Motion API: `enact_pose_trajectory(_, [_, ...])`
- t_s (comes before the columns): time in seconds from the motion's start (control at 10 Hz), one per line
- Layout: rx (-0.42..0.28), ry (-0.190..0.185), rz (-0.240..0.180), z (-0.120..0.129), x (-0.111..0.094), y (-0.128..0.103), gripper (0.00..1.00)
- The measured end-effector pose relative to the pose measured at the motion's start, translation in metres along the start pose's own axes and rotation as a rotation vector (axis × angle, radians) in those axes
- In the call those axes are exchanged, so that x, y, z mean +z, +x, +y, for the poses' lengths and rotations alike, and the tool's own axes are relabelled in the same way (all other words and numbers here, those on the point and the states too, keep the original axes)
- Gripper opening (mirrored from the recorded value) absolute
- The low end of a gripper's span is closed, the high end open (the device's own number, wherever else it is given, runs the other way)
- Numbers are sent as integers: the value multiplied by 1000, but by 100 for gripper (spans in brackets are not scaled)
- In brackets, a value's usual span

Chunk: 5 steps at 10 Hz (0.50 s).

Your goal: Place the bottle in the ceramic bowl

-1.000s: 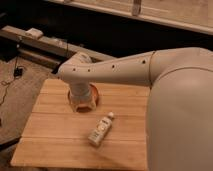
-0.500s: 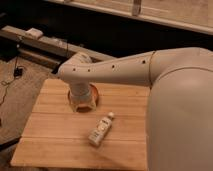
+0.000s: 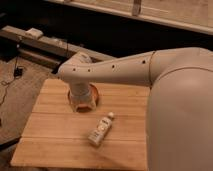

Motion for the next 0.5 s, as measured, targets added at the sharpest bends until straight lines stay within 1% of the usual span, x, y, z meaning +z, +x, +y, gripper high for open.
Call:
enact_pose_trajectory(0.2, [-1,2,-1,0,0,0,65])
enact_pose_trajectory(0.3, [8,9,-3,-2,1,0,65])
enact_pose_trajectory(0.4, [21,17,-3,-6,5,0,65])
enact_pose_trajectory(0.5, [51,18,-5,-15,12,4,65])
